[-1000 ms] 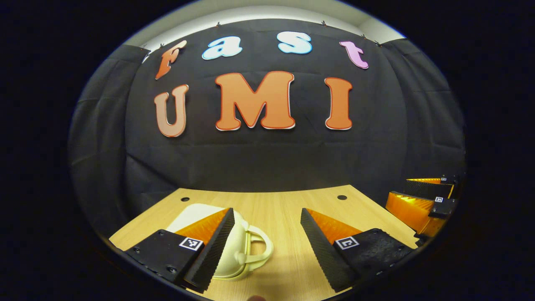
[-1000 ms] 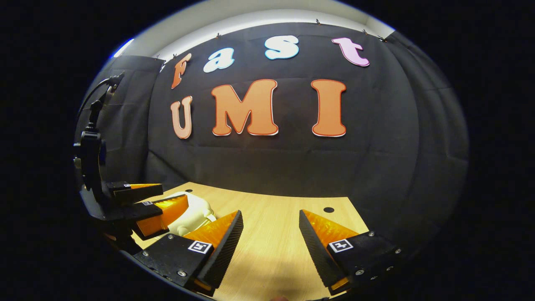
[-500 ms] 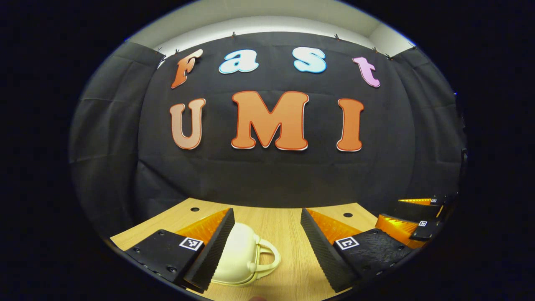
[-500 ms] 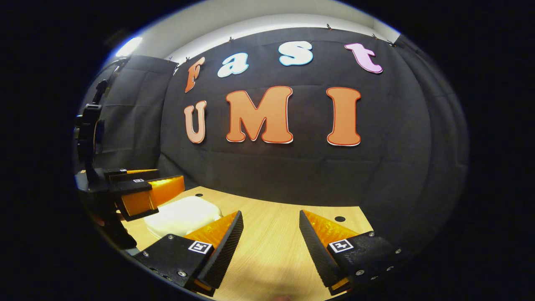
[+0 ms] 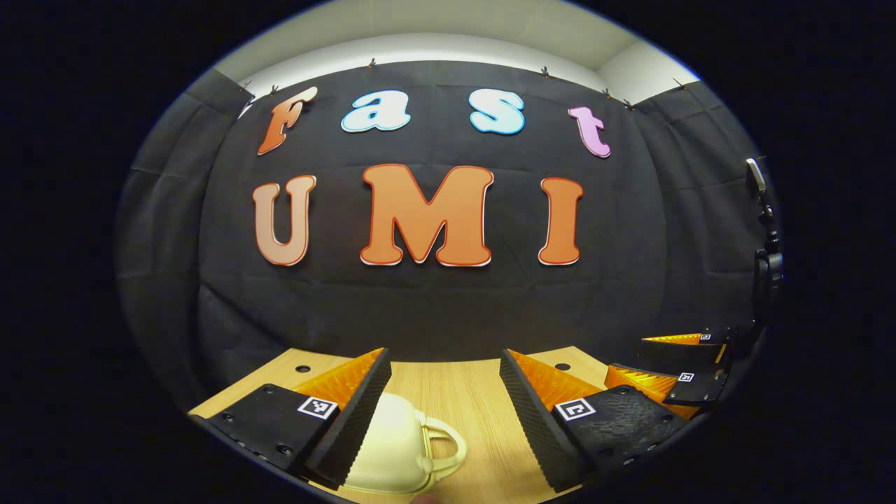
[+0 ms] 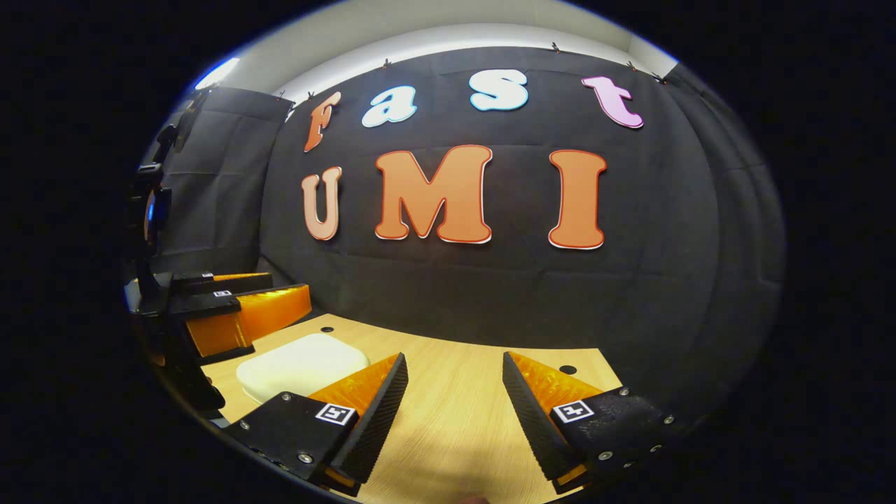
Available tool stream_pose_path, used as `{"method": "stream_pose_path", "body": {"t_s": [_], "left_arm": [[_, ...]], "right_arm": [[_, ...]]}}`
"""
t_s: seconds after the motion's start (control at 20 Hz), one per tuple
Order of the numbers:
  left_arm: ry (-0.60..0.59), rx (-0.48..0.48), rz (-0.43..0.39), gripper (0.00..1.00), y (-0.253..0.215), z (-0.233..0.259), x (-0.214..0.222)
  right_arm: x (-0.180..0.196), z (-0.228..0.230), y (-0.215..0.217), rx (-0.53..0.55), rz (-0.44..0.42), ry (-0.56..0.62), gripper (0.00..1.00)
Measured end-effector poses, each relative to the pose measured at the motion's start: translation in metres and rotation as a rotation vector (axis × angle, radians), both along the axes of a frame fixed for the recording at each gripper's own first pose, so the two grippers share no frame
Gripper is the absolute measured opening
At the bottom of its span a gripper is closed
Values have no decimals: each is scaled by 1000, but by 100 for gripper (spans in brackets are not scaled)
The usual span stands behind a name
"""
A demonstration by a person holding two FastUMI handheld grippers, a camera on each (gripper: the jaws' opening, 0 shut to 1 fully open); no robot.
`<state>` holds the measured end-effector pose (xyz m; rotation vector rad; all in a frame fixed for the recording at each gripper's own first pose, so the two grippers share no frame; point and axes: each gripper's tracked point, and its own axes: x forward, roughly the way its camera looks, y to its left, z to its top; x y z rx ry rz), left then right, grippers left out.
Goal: First open the suitcase, pack the skin care products into it, and then close the suitcase.
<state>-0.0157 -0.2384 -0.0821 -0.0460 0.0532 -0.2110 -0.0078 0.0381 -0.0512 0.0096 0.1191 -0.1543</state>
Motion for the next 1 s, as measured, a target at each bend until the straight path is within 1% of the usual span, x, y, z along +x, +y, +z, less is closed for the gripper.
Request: {"method": "stream_pose_path", "body": {"t_s": [0.05,0.1,0.15,0.2,0.25,0.35,0.45,0.55,0.6,0.65,0.75,0.8,0.9,1.0], "left_arm": [[-30,6,-38,96,-3,6,4],[-47,32,-66,96,-4,8,7],[-72,59,-67,97,0,11,9],[-80,79,-82,96,1,8,9],[-91,86,-103,97,0,7,10],[-83,74,-158,98,-6,0,15],[-88,35,-197,99,-7,1,23],[-99,20,-198,99,-5,0,29],[-102,24,-187,99,-4,-3,31],[-109,29,-169,99,-1,-5,33],[-100,28,-141,99,-3,-11,31],[-84,22,-135,99,-8,-19,28],[-53,13,-132,99,-26,-30,21],[-33,-24,-135,99,-55,-34,8]], "right_arm": [[2,7,4,0,-10,-17,88],[5,14,8,-10,-24,-35,87],[8,17,10,-24,-39,-41,87],[11,16,12,-36,-57,-37,87],[14,16,17,-41,-69,-35,87],[17,20,25,-43,-91,-37,87],[19,22,28,-41,-112,-39,88],[14,20,27,-49,-126,-36,88],[14,11,31,-47,-107,-26,88],[14,0,34,-44,-92,5,88],[4,-20,25,-32,-114,50,90],[-1,-26,24,-15,-114,51,91],[-9,-34,25,-5,-62,55,92],[-24,-46,8,-48,-31,84,92]]}}
